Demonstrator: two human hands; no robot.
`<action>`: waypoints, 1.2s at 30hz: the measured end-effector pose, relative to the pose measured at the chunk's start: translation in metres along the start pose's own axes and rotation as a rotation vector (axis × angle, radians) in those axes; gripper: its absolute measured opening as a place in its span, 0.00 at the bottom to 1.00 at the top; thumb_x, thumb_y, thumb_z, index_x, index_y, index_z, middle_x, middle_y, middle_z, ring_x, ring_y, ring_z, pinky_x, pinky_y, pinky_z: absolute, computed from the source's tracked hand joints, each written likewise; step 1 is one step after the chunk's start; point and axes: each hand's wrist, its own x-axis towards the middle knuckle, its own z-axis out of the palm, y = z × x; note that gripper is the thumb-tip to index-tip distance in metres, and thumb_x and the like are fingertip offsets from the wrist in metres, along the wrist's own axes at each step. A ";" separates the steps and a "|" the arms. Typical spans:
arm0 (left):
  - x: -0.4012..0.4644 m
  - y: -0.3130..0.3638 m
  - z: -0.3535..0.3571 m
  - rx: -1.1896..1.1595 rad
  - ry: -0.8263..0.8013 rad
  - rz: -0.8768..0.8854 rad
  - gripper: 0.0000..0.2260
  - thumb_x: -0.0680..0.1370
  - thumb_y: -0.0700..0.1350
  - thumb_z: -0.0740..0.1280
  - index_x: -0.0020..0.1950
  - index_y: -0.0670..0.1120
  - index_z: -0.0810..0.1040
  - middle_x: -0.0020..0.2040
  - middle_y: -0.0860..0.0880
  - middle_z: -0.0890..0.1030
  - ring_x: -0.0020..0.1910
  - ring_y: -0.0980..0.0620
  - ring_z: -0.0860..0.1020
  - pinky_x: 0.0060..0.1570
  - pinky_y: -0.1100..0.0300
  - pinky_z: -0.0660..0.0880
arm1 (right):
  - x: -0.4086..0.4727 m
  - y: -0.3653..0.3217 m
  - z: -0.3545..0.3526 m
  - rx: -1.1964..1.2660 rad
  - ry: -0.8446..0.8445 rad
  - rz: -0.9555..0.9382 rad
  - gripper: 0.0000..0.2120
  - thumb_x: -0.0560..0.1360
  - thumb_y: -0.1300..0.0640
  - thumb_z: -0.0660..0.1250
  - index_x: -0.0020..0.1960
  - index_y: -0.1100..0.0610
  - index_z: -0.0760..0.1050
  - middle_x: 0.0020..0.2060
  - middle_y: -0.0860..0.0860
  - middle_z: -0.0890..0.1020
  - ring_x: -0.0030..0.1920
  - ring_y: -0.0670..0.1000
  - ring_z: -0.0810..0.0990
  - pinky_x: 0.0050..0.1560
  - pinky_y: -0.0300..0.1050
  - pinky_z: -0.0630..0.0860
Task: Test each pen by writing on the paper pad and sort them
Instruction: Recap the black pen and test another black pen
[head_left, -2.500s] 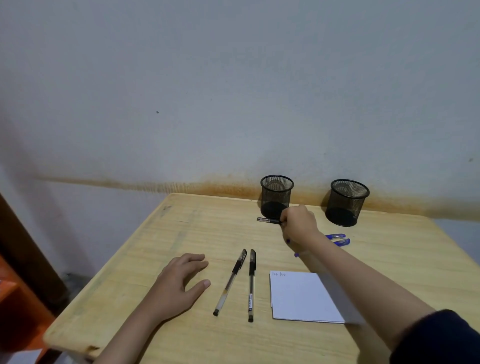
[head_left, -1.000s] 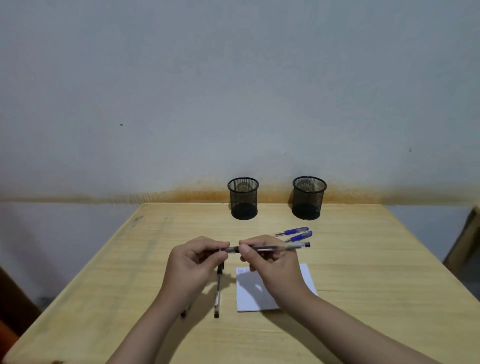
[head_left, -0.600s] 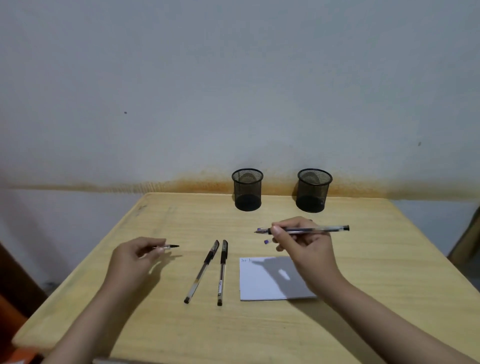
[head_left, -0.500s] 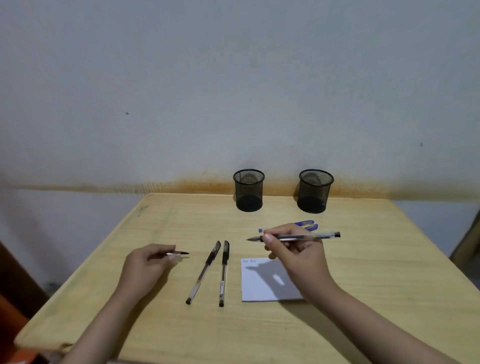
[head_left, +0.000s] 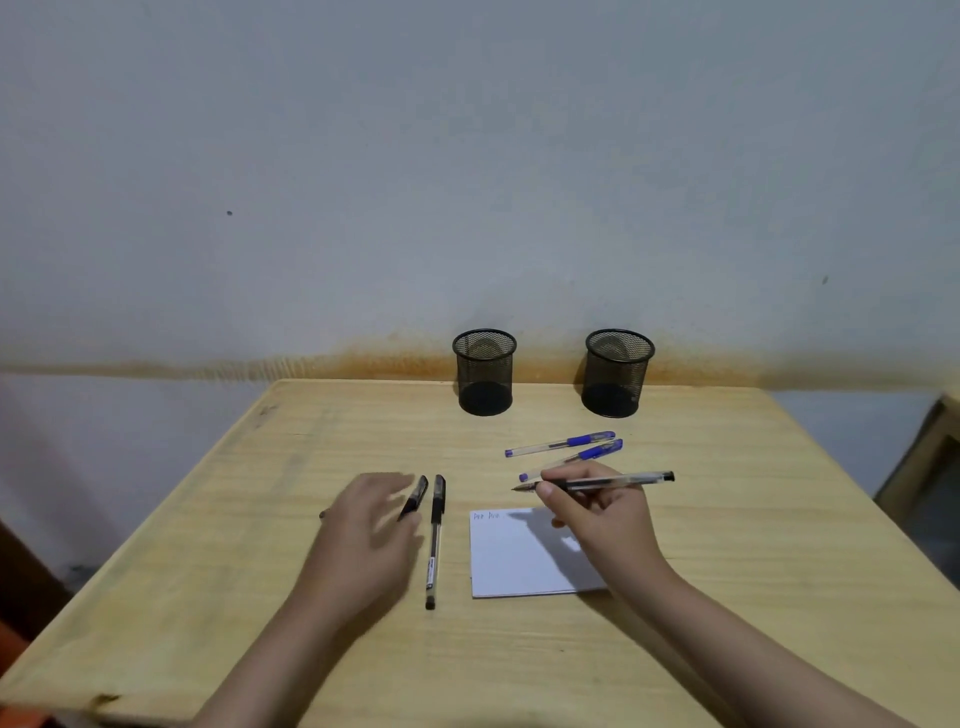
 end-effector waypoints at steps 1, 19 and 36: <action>-0.008 0.013 0.010 -0.002 -0.064 0.034 0.13 0.73 0.44 0.68 0.56 0.54 0.76 0.57 0.61 0.74 0.57 0.63 0.74 0.58 0.64 0.70 | 0.003 0.003 0.000 -0.020 0.015 -0.003 0.02 0.71 0.65 0.72 0.42 0.60 0.82 0.36 0.46 0.85 0.39 0.45 0.83 0.42 0.45 0.80; -0.050 0.036 0.081 0.444 -0.458 0.155 0.26 0.78 0.60 0.51 0.75 0.55 0.53 0.77 0.56 0.48 0.76 0.57 0.43 0.73 0.57 0.52 | 0.034 0.028 0.022 -0.137 -0.099 0.193 0.08 0.72 0.66 0.69 0.37 0.65 0.72 0.27 0.56 0.77 0.28 0.50 0.80 0.40 0.51 0.80; -0.051 0.036 0.081 0.421 -0.445 0.143 0.25 0.78 0.59 0.52 0.74 0.56 0.55 0.77 0.57 0.48 0.76 0.57 0.45 0.72 0.58 0.53 | 0.037 0.038 0.028 -0.154 -0.069 0.102 0.11 0.71 0.68 0.67 0.34 0.61 0.67 0.28 0.62 0.72 0.25 0.52 0.77 0.29 0.43 0.77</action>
